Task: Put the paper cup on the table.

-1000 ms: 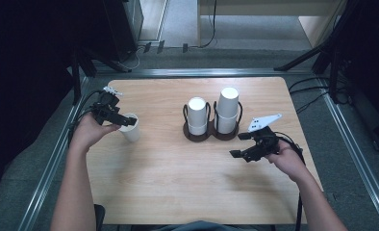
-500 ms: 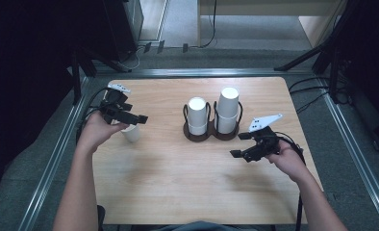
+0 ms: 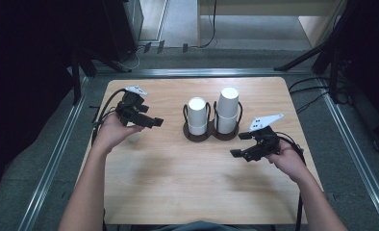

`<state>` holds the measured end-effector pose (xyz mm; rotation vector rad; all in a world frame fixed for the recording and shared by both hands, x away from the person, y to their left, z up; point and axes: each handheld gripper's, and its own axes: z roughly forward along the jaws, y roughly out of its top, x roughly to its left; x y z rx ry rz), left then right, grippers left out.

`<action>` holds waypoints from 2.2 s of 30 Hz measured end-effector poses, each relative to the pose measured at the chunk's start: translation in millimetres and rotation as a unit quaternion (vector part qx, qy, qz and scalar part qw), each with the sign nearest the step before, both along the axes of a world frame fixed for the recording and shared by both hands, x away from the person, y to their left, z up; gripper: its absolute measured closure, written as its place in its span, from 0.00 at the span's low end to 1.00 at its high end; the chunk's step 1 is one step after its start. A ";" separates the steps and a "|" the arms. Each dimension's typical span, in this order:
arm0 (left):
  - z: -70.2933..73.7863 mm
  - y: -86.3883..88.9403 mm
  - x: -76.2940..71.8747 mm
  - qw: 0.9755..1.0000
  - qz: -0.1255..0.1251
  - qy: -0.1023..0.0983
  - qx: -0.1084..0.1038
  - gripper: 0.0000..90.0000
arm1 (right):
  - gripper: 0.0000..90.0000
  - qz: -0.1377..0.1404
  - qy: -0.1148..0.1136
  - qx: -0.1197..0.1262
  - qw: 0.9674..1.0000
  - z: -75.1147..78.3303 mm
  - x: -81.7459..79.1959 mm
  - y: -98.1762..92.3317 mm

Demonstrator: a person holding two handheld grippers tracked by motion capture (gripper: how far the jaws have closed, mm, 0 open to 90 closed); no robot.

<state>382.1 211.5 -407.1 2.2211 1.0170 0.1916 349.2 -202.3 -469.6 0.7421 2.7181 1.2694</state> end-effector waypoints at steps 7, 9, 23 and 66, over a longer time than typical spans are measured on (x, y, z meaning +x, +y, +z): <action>-5.9 -17.8 -1.2 1.000 -0.021 0.008 -0.016 0.14 | 0.25 -0.003 0.000 0.006 1.000 1.4 -0.9 0.3; -7.2 -22.3 -2.1 0.999 -0.026 0.009 -0.019 0.14 | 0.25 -0.003 0.000 0.006 1.000 1.8 -1.0 -0.2; -15.9 -58.5 -24.7 0.997 -0.066 -0.008 -0.035 0.15 | 0.25 -0.012 -0.008 0.012 1.000 5.2 -1.4 -3.2; -35.0 -138.0 -54.3 0.986 -0.149 -0.013 -0.067 0.15 | 0.24 -0.011 -0.013 0.003 1.000 5.5 -6.2 9.5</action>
